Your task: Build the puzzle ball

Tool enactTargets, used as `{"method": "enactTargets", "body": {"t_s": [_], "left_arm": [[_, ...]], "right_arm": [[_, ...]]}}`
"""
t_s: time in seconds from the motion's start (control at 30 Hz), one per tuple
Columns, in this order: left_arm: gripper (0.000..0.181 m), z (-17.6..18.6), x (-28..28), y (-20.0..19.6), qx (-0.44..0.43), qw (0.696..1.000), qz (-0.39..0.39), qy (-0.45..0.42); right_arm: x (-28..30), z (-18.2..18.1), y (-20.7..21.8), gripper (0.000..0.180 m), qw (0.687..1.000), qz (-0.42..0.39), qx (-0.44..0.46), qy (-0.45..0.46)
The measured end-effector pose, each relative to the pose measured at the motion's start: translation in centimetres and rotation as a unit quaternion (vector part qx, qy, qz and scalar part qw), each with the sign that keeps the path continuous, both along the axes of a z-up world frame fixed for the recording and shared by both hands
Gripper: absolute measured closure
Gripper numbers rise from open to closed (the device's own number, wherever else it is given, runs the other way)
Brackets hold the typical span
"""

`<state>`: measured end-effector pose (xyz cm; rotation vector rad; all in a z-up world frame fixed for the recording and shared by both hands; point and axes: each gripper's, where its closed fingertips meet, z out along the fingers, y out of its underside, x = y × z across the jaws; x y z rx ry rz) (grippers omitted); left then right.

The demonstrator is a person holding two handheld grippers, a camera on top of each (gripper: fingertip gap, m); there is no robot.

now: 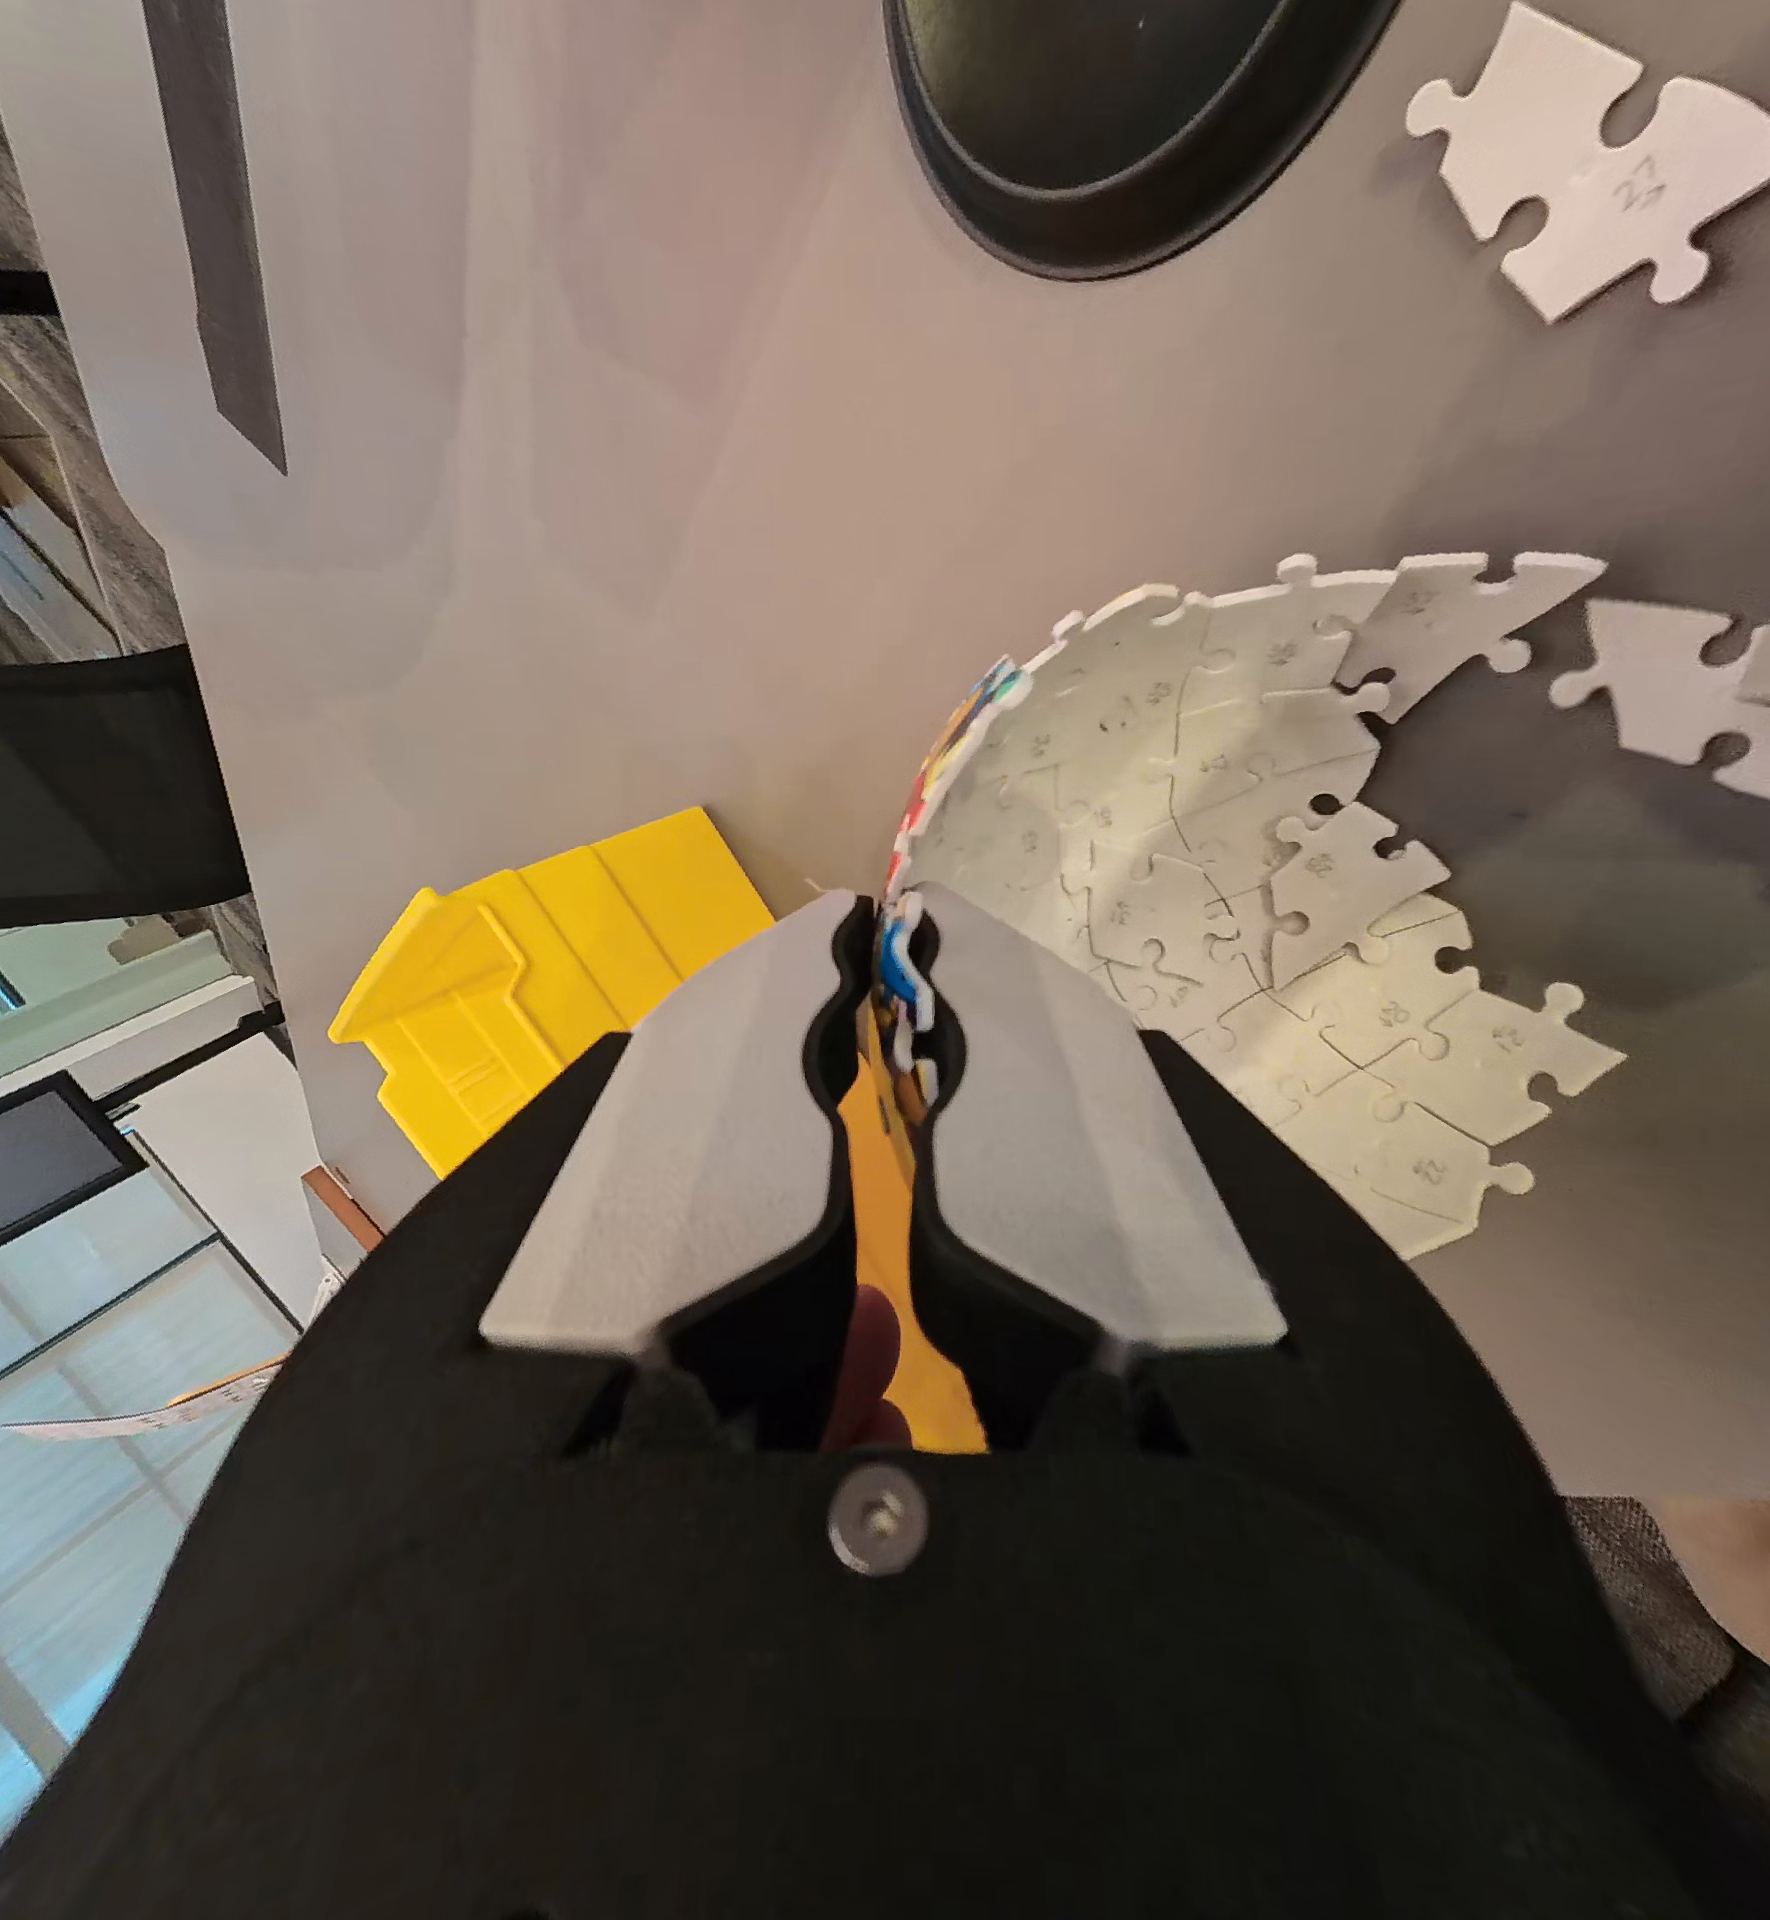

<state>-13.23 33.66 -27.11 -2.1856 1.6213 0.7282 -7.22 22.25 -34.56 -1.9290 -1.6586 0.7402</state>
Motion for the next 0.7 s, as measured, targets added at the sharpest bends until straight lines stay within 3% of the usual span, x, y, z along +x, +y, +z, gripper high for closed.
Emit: {"method": "enactTargets", "body": {"t_s": [0.7], "left_arm": [[0.176,0.7,1.3,0.4,0.021,0.999,-0.021,-0.017]], "right_arm": [[0.4,0.9,0.7,0.144,1.000,-0.002,0.029,-0.004]]}}
